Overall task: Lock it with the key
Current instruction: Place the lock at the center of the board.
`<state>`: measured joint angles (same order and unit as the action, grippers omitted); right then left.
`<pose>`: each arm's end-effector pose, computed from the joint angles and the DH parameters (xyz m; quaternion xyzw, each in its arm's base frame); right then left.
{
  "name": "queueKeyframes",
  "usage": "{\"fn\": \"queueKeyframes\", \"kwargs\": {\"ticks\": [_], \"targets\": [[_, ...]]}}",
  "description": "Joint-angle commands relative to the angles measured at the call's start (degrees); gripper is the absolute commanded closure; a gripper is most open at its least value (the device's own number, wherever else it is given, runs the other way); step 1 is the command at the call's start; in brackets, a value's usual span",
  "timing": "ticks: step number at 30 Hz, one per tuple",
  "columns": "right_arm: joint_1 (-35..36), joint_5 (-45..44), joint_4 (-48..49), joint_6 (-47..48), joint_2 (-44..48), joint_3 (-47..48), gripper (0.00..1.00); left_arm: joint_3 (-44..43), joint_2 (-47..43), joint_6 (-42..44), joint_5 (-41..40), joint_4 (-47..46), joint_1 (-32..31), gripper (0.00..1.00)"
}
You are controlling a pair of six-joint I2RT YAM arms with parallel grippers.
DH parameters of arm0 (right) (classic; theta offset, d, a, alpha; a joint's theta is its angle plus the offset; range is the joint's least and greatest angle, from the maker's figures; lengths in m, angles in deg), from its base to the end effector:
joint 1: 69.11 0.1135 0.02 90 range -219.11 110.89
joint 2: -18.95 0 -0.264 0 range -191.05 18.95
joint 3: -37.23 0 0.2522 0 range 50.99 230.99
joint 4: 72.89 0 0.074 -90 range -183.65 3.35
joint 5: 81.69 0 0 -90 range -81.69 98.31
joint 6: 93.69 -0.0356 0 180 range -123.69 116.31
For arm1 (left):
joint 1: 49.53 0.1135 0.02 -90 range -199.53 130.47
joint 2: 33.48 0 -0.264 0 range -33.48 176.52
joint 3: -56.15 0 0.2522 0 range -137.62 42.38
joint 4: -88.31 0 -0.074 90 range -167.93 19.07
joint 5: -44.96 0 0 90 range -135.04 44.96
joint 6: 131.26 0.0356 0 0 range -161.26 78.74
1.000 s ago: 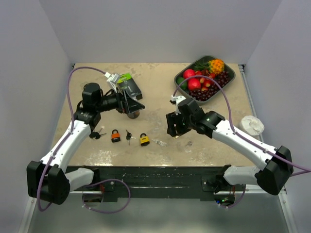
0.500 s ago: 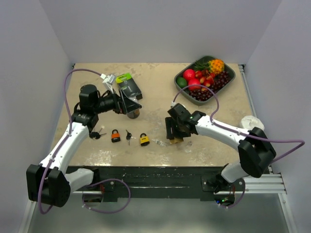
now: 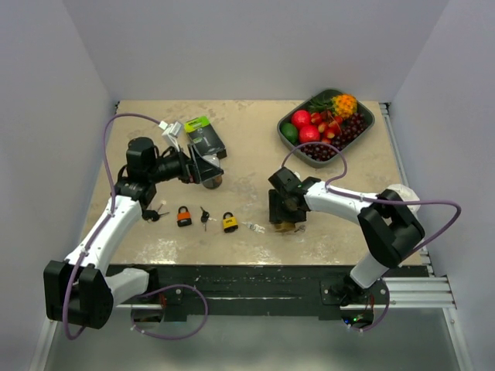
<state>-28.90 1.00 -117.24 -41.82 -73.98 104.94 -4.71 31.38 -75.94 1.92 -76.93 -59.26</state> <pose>0.2319 0.1901 0.1673 -0.0065 0.9822 0.0631 0.1768 0.2445 -0.0683 0.3033 0.0655 0.7781 -0.5017 0.3722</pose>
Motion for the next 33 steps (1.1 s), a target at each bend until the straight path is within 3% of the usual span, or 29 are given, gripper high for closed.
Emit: {"fn": "queueKeyframes", "kwargs": {"ticks": [1,4,7,8,14,22,33], "targets": [[-0.13,2.21,2.73,-2.65,0.82,0.72,0.95,-0.20,0.35,0.75,1.20,-1.87,0.77,0.01],[-0.21,3.00,2.90,-3.53,0.73,0.28,0.93,0.24,0.53,0.49,1.56,-2.14,1.04,0.01],[-0.21,3.27,3.08,-4.41,0.73,-0.25,0.85,0.33,0.71,0.66,1.82,-2.22,1.39,0.01],[-0.30,3.53,2.99,-4.58,0.55,-0.43,0.76,-0.02,0.79,0.75,1.99,-2.14,1.47,0.01],[-1.01,4.23,2.47,-6.08,-0.76,-0.60,0.69,-0.81,1.50,1.10,2.35,-2.05,2.00,0.01],[-1.18,4.67,2.02,-7.22,-0.50,-1.30,0.26,-0.55,1.50,1.28,2.79,-1.79,2.44,0.01],[-2.06,4.06,1.50,-8.10,2.39,-2.80,0.19,-0.54,1.32,1.01,3.05,-2.22,2.71,0.01]]}}
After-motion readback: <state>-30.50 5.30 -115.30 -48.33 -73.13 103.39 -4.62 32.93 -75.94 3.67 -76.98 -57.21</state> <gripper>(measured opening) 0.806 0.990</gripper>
